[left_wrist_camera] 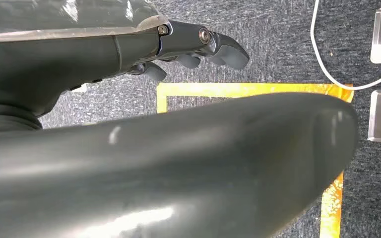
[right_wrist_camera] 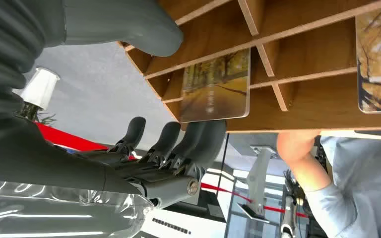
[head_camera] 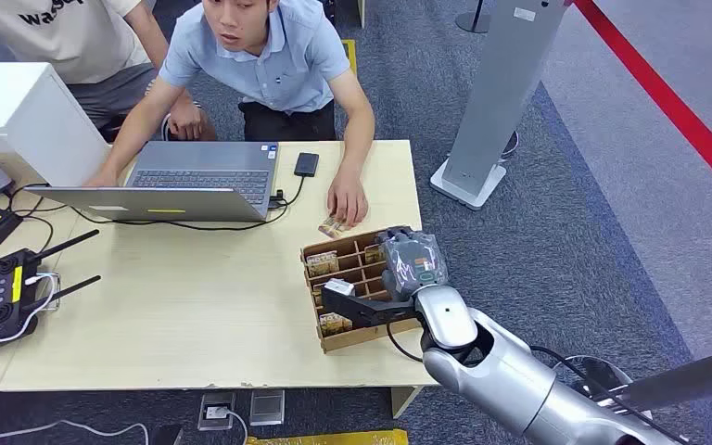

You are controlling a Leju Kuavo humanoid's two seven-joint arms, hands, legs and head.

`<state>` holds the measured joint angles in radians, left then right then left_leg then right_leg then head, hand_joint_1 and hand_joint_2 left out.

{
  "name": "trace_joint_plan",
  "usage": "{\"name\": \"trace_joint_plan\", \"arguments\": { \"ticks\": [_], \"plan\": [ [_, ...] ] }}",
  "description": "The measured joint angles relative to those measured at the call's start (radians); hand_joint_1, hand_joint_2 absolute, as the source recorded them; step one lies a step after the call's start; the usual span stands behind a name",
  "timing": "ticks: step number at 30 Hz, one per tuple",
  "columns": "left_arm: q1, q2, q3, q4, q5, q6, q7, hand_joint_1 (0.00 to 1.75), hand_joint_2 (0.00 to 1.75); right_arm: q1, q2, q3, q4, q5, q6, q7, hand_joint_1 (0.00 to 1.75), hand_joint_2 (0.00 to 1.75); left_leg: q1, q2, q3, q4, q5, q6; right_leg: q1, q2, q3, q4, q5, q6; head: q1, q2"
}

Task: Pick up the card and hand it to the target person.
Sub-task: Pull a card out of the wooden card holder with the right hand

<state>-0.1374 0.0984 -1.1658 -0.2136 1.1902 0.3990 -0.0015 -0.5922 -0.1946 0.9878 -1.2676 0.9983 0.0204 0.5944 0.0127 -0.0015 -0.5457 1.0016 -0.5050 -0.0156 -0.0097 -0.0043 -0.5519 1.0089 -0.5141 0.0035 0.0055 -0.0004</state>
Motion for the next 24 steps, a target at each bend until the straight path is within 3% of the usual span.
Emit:
{"name": "trace_joint_plan", "arguments": {
  "ticks": [8, 16, 24],
  "plan": [
    [0.004, 0.000, 0.000, 0.000, 0.000, -0.008, -0.003, 0.00, 0.00, 0.000, 0.000, 0.001, 0.000, 0.000, 0.001, 0.000, 1.03, 1.75, 0.000, 0.000, 0.000, 0.000, 0.000, 0.000, 0.000, 0.000, 0.000, 0.000, 0.000, 0.000, 0.000, 0.000],
    [0.005, 0.001, 0.000, 0.000, -0.004, -0.062, -0.033, 0.00, 0.00, 0.000, 0.000, 0.000, 0.000, 0.001, 0.007, 0.005, 1.41, 1.75, 0.000, 0.000, 0.000, 0.000, 0.000, 0.000, 0.000, 0.000, 0.000, 0.000, 0.000, 0.000, 0.000, 0.000],
    [0.006, 0.003, 0.000, 0.000, -0.012, -0.049, -0.034, 0.00, 0.00, 0.000, 0.000, -0.002, -0.001, 0.004, 0.010, 0.008, 1.41, 1.75, 0.000, 0.000, 0.001, 0.000, 0.000, 0.000, 0.000, 0.000, 0.000, 0.000, 0.000, 0.000, 0.000, 0.000]
  ]
}}
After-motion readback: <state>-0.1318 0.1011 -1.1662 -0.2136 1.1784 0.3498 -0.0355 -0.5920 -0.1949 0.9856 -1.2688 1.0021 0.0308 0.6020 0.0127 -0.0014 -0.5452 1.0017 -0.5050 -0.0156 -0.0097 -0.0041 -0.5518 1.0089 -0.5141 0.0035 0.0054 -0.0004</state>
